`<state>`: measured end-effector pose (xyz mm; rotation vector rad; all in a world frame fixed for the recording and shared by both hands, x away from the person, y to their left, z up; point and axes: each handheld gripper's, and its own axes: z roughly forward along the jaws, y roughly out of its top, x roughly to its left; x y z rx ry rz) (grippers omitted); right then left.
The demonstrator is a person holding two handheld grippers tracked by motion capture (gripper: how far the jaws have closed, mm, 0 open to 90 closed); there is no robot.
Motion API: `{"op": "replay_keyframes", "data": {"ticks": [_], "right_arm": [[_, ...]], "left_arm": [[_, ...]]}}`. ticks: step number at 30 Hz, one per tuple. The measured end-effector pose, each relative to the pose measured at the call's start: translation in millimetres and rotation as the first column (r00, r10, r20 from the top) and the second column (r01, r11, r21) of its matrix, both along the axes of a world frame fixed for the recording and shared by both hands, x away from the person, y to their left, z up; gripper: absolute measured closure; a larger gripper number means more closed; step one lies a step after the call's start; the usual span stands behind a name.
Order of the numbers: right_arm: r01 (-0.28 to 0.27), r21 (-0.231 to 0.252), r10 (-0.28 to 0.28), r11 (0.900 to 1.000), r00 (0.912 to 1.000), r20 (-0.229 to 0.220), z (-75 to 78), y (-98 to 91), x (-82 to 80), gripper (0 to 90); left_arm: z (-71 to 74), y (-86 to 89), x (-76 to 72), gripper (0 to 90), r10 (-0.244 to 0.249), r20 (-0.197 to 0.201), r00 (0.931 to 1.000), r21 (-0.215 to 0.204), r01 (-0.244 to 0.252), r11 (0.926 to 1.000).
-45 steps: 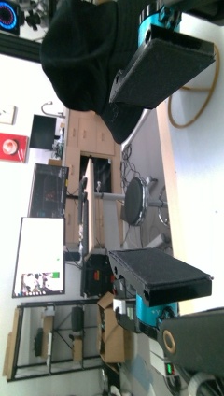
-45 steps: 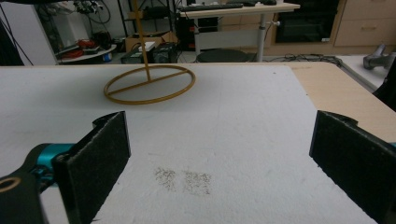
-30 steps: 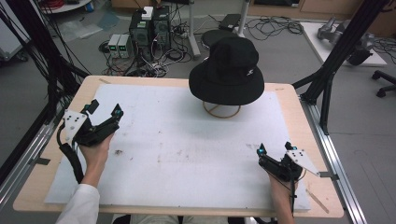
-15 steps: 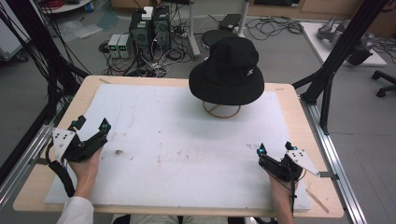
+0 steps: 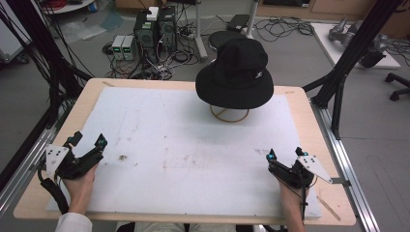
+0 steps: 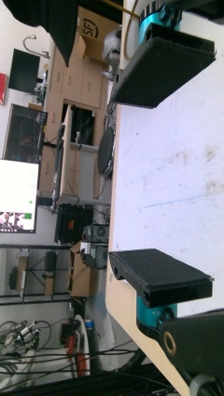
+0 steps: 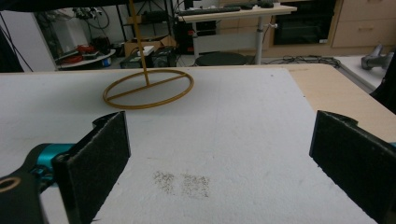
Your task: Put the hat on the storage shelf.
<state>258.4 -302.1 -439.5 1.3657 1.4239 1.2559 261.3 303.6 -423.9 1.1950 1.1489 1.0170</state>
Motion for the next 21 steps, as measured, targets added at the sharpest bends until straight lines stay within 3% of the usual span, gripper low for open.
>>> {"op": "replay_keyframes", "data": {"ticks": [6,12,21], "right_arm": [[-0.014,0.005,0.014,0.9999,0.9999,-0.003,0.0,0.4,0.0,4.2],[-0.026,0.008,0.026,0.9996,0.9996,-0.006,-0.4,1.2,1.4,4.2],[-0.027,0.006,0.027,0.9996,0.9995,-0.017,-0.8,1.4,1.5,4.2]], "left_arm": [[-10.9,2.6,-5.4,20.3,-0.011,-0.037,0.9993,0.016,0.011,0.9998],[-9.1,3.0,-10.8,20.2,0.000,-0.024,0.9997,0.006,0.000,1.0000],[-12.0,2.2,-8.7,20.2,-0.014,-0.041,0.9991,0.002,0.014,0.9999]]}}
